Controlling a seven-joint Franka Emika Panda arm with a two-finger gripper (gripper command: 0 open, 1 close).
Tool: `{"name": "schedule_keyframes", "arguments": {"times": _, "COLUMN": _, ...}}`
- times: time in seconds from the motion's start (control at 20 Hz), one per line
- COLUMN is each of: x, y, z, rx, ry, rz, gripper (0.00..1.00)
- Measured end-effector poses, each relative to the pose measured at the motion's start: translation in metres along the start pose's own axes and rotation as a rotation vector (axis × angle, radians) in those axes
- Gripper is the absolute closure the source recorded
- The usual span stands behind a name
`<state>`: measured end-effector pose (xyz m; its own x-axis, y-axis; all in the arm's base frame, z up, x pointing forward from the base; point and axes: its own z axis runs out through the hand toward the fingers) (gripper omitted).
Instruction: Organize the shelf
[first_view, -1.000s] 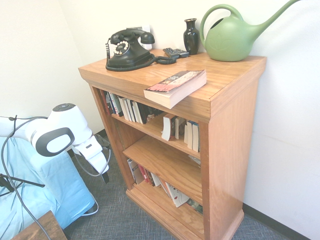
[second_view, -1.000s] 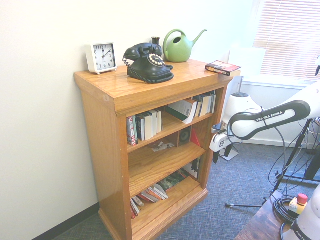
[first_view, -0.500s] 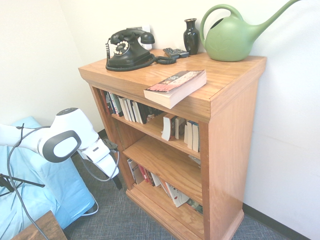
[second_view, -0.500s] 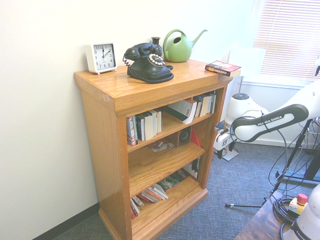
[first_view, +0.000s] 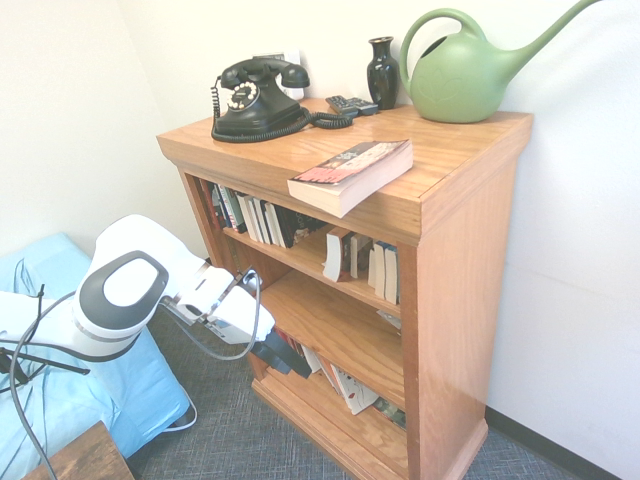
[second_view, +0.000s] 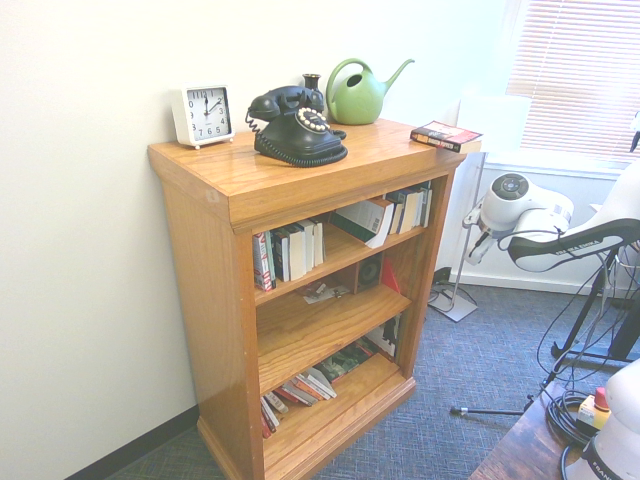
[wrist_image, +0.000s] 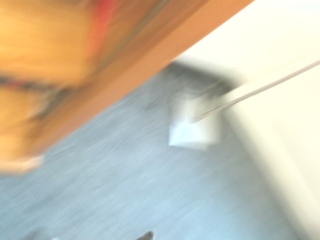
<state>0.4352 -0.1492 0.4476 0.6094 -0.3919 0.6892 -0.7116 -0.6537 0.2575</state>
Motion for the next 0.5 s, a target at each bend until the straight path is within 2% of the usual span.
{"name": "schedule_keyframes", "arguments": {"times": 0.35, "x": 0.037, "y": -0.002, "z": -0.039, "rx": -0.117, "ry": 0.365, "rz": -0.115, "gripper": 0.0}}
{"name": "schedule_keyframes", "arguments": {"times": 0.5, "x": 0.04, "y": -0.009, "z": -0.046, "rx": -0.14, "ry": 0.458, "rz": -0.166, "gripper": 0.0}}
